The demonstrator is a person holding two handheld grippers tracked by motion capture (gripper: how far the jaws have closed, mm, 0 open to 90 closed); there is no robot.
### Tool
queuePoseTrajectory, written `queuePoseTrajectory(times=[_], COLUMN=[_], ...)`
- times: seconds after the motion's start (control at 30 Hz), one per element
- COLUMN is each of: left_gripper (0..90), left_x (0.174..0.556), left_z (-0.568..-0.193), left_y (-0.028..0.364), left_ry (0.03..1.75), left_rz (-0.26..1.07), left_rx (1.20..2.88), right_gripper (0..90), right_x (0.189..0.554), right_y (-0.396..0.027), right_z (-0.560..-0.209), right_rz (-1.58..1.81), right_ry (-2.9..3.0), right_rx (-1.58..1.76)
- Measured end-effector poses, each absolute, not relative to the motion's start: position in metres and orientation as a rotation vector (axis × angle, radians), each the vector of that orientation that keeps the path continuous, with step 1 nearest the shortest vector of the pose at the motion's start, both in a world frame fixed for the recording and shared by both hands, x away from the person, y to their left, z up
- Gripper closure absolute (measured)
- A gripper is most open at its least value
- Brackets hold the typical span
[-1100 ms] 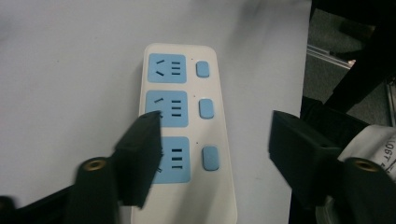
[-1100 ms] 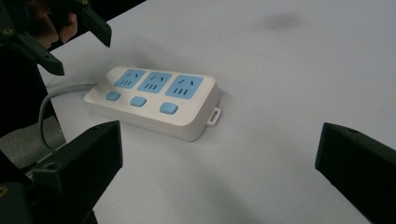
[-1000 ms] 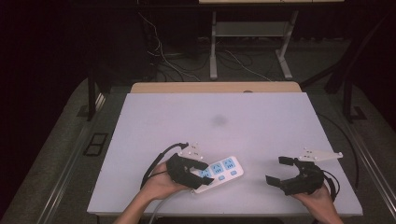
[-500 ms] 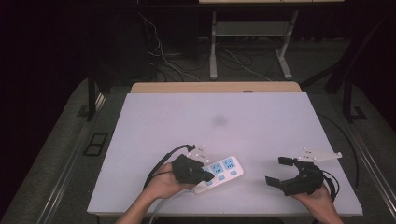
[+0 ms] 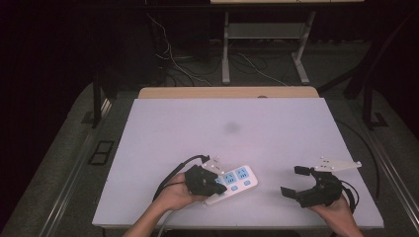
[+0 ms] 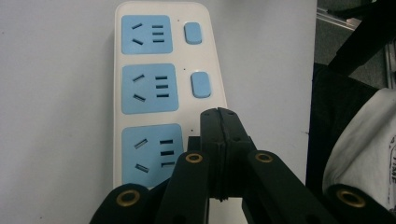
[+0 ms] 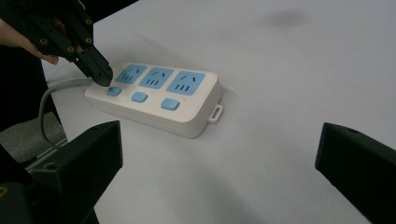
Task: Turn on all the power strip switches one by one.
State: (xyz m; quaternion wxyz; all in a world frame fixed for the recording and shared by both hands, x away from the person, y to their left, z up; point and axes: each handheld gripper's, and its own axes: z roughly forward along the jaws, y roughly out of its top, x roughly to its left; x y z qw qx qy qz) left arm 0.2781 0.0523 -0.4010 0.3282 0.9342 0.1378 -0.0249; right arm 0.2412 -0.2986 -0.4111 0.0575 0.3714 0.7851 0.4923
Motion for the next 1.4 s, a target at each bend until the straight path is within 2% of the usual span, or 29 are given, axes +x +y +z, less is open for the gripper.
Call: queuePoseTrajectory(times=[0.83, 1.4], left_gripper=[89.2, 89.6], left_x=[0.282, 0.28], left_z=[-0.409, -0.413], left_y=[0.052, 0.054], left_ry=[0.339, 0.396], left_rz=[-0.092, -0.084], left_rx=[2.453, 2.421], right_gripper=[0.6, 0.5], right_x=[0.241, 0.241], right_y=[-0.301, -0.301], right_z=[-0.411, -0.41], right_rz=[1.479, 1.48], right_ry=[2.367, 2.361], right_rx=[1.128, 1.126])
